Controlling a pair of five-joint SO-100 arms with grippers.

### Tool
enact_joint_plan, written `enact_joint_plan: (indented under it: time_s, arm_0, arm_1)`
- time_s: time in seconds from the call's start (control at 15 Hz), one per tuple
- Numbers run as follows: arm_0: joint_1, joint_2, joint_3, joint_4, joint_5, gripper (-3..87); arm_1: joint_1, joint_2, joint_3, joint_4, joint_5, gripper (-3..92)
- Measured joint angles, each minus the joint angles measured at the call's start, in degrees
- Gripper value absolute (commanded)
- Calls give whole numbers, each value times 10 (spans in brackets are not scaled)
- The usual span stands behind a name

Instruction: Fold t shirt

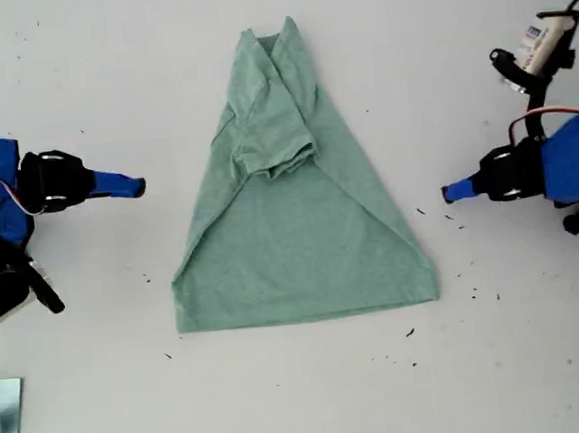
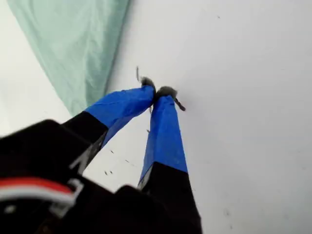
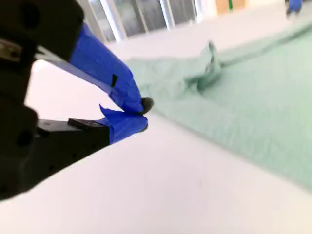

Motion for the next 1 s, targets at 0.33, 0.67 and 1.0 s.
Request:
enact_joint_plan:
  time_s: [0.33,0.67,1.0]
  arm_0:
    - [-4,8,6,0,0,-2]
    - [-4,14,6,0,0,-2]
    - [4,15,6,0,0,-2]
  arm_1:
    - [-76,-562,-624,214,-44,370]
    - [-136,-758,-671,204,-31,329]
    - [-181,-764,-396,-72,9,220]
